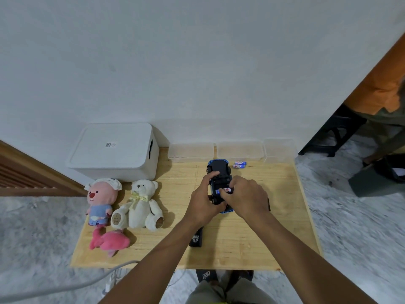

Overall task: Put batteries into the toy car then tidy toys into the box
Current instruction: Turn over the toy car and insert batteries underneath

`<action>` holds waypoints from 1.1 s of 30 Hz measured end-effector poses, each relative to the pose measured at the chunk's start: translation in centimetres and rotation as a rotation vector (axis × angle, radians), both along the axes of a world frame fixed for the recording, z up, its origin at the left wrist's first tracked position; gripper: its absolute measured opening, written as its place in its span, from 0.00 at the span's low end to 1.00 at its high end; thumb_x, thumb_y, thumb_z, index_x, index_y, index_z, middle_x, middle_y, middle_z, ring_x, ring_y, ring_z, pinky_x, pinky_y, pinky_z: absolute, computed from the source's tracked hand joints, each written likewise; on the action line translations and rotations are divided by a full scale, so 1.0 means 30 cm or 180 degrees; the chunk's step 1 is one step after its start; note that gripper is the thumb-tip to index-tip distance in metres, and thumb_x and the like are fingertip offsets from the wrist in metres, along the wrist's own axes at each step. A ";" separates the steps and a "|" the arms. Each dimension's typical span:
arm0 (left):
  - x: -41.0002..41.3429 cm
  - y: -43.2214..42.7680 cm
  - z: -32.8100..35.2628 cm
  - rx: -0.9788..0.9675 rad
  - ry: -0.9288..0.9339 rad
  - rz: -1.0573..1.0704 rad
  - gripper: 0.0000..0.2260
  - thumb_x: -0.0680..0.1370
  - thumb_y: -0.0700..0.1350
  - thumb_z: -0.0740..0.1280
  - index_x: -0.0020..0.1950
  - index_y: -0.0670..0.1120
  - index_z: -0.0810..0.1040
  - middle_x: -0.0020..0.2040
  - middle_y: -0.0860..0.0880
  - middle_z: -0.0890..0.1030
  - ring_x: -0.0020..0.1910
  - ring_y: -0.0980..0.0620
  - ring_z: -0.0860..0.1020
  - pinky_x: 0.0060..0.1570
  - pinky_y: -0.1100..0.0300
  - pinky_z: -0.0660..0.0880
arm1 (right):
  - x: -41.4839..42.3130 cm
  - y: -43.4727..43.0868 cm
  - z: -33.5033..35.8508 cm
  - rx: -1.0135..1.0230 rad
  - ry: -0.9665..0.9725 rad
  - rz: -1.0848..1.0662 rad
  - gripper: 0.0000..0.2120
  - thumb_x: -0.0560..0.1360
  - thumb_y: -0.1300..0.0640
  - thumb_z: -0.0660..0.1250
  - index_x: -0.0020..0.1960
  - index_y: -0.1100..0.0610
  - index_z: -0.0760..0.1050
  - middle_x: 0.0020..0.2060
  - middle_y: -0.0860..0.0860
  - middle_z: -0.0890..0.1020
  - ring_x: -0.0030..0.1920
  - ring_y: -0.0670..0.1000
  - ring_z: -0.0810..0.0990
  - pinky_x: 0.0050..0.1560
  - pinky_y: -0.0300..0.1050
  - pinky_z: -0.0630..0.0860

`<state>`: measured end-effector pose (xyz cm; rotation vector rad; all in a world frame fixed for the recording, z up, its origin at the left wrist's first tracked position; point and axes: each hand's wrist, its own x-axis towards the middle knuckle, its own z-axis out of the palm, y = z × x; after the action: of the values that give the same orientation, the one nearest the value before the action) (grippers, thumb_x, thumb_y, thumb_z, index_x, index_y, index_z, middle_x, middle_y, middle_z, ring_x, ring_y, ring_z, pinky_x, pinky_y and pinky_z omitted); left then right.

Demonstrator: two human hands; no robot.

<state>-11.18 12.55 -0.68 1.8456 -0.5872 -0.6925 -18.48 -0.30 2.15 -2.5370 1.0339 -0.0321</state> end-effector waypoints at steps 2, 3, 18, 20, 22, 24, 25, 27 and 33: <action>-0.002 0.001 -0.003 -0.0041 -0.0080 0.0032 0.39 0.70 0.36 0.77 0.74 0.63 0.67 0.60 0.62 0.80 0.46 0.54 0.86 0.50 0.51 0.84 | 0.005 0.013 0.009 -0.0048 -0.0009 -0.0051 0.17 0.73 0.36 0.68 0.48 0.50 0.79 0.33 0.45 0.71 0.37 0.52 0.72 0.33 0.44 0.65; -0.003 0.001 -0.004 -0.0071 -0.0103 0.0054 0.39 0.70 0.36 0.78 0.74 0.63 0.67 0.60 0.61 0.81 0.46 0.54 0.85 0.49 0.53 0.84 | 0.008 0.018 0.013 -0.0066 0.0003 -0.0079 0.18 0.73 0.35 0.68 0.48 0.50 0.79 0.33 0.46 0.72 0.37 0.52 0.72 0.32 0.44 0.63; 0.011 -0.038 -0.002 -0.0348 -0.0207 0.0318 0.39 0.69 0.40 0.79 0.74 0.63 0.68 0.61 0.68 0.79 0.51 0.54 0.85 0.49 0.57 0.84 | 0.054 0.037 0.023 0.0186 -0.0041 -0.0467 0.20 0.74 0.35 0.67 0.50 0.52 0.78 0.34 0.46 0.73 0.38 0.53 0.72 0.30 0.43 0.60; 0.020 -0.050 0.003 -0.0374 -0.0246 0.0340 0.38 0.68 0.42 0.79 0.74 0.63 0.68 0.62 0.64 0.80 0.51 0.53 0.85 0.50 0.58 0.83 | 0.060 0.040 0.023 0.0242 -0.0160 -0.0561 0.19 0.75 0.36 0.68 0.51 0.52 0.78 0.33 0.45 0.71 0.39 0.52 0.71 0.28 0.41 0.57; 0.027 -0.059 0.008 -0.0374 -0.0270 0.0342 0.38 0.68 0.42 0.78 0.73 0.63 0.68 0.61 0.64 0.80 0.50 0.54 0.85 0.49 0.60 0.83 | 0.067 0.038 0.025 0.0357 -0.0290 -0.0677 0.18 0.74 0.37 0.69 0.53 0.51 0.79 0.32 0.42 0.70 0.38 0.51 0.70 0.28 0.39 0.55; 0.034 -0.065 0.007 -0.0355 -0.0292 0.0321 0.38 0.69 0.41 0.79 0.74 0.62 0.68 0.60 0.64 0.80 0.48 0.54 0.85 0.47 0.62 0.82 | 0.075 0.033 0.027 0.0476 -0.0418 -0.0772 0.18 0.73 0.38 0.71 0.54 0.50 0.78 0.31 0.40 0.67 0.37 0.50 0.69 0.28 0.38 0.55; 0.035 -0.066 0.004 -0.0342 -0.0309 0.0302 0.38 0.69 0.40 0.78 0.74 0.62 0.68 0.60 0.63 0.81 0.48 0.55 0.85 0.47 0.62 0.82 | 0.079 0.031 0.027 0.0557 -0.0470 -0.0822 0.17 0.73 0.39 0.72 0.55 0.50 0.78 0.32 0.39 0.68 0.38 0.49 0.69 0.28 0.38 0.55; 0.033 -0.069 -0.002 -0.0338 -0.0319 0.0293 0.39 0.70 0.39 0.78 0.75 0.61 0.67 0.60 0.64 0.80 0.49 0.55 0.85 0.47 0.62 0.82 | 0.085 0.026 0.026 0.0686 -0.0524 -0.0900 0.17 0.72 0.40 0.73 0.55 0.49 0.79 0.34 0.39 0.71 0.38 0.49 0.69 0.28 0.37 0.56; 0.019 -0.087 0.003 -0.0393 -0.0221 0.0404 0.38 0.70 0.38 0.77 0.74 0.62 0.67 0.60 0.67 0.79 0.48 0.53 0.85 0.44 0.63 0.81 | 0.077 0.014 0.032 0.0476 -0.0373 -0.0734 0.19 0.73 0.39 0.72 0.57 0.50 0.78 0.32 0.39 0.63 0.39 0.50 0.71 0.30 0.41 0.59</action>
<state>-10.61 9.94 -0.59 1.7801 -0.5405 -0.4989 -16.18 0.12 3.10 -2.2444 1.2277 -0.1598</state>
